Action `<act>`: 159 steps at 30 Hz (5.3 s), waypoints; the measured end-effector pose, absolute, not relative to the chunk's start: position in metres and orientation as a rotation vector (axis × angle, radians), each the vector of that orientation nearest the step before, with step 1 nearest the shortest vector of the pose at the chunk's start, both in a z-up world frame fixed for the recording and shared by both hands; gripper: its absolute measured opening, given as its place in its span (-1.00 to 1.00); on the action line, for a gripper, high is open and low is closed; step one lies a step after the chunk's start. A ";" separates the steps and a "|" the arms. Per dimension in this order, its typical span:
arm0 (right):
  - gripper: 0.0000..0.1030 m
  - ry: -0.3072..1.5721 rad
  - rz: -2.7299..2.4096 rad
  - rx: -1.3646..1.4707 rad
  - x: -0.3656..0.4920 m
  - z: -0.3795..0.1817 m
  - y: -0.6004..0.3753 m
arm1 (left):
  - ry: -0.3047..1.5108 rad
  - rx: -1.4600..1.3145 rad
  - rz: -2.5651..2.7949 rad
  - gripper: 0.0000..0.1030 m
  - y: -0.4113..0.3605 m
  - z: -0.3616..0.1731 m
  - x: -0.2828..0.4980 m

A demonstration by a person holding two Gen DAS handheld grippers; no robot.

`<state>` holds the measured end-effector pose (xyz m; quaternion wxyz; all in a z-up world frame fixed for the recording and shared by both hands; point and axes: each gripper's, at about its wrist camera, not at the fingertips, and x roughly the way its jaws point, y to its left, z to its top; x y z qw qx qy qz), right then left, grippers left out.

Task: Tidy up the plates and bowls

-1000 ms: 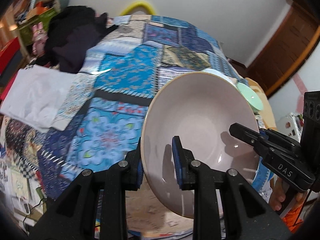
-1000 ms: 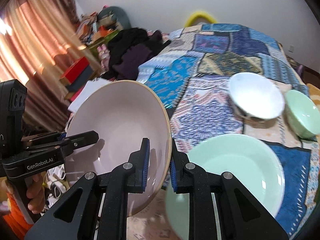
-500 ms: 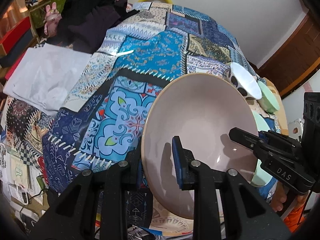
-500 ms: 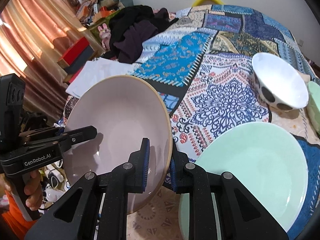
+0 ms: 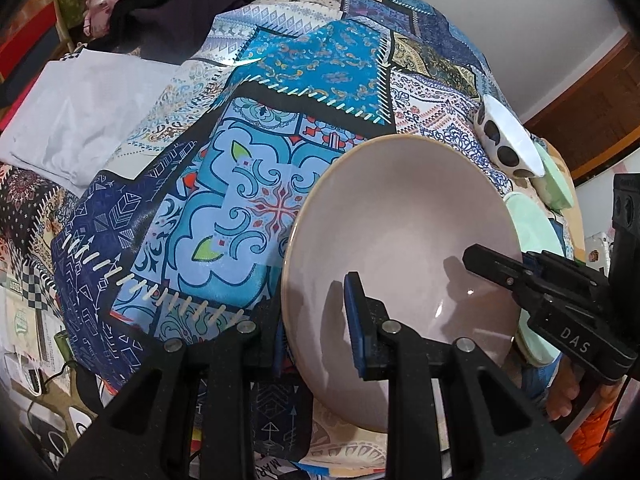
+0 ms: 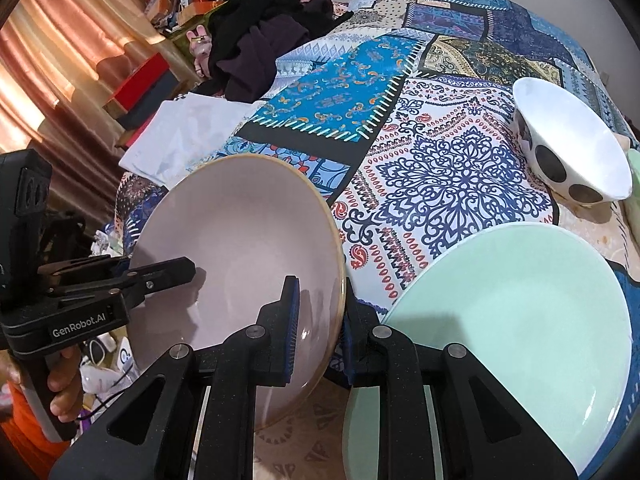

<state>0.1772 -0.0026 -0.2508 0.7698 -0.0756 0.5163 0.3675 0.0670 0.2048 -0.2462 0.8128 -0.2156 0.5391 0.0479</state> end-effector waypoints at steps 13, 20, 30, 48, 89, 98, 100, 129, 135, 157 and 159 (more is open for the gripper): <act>-0.62 1.086 0.784 -0.157 0.177 -0.242 -0.011 | 1.153 -0.469 0.123 -0.51 0.207 -0.251 0.074; -0.61 1.031 0.786 -0.142 0.174 -0.223 -0.025 | 1.119 -0.416 0.177 -0.51 0.211 -0.235 0.062; -0.54 0.929 0.773 -0.086 0.170 -0.182 -0.058 | 1.005 -0.363 0.194 -0.51 0.202 -0.182 0.052; -0.01 0.768 0.644 0.015 0.187 -0.133 -0.141 | 0.849 -0.238 0.034 -0.39 0.118 -0.112 0.091; -0.33 1.050 0.525 0.113 0.324 -0.244 -0.170 | 1.151 -0.136 -0.068 -0.10 0.037 -0.229 0.319; -0.47 1.070 0.557 0.105 0.329 -0.243 -0.165 | 1.205 -0.182 -0.104 -0.66 0.037 -0.249 0.332; -0.47 1.078 0.573 0.100 0.328 -0.244 -0.162 | 1.197 -0.153 -0.089 -0.67 0.036 -0.247 0.330; -0.61 1.103 0.605 -0.023 0.350 -0.249 -0.119 | 1.172 -0.120 -0.024 -0.65 0.066 -0.246 0.299; -0.69 1.097 0.602 -0.032 0.348 -0.249 -0.122 | 1.172 -0.139 -0.031 -0.65 0.066 -0.245 0.301; -0.70 0.950 0.611 -0.011 0.295 -0.188 -0.134 | 1.091 -0.203 -0.070 -0.65 0.065 -0.190 0.254; -0.69 0.935 0.617 -0.013 0.287 -0.183 -0.134 | 1.079 -0.205 -0.070 -0.65 0.065 -0.182 0.246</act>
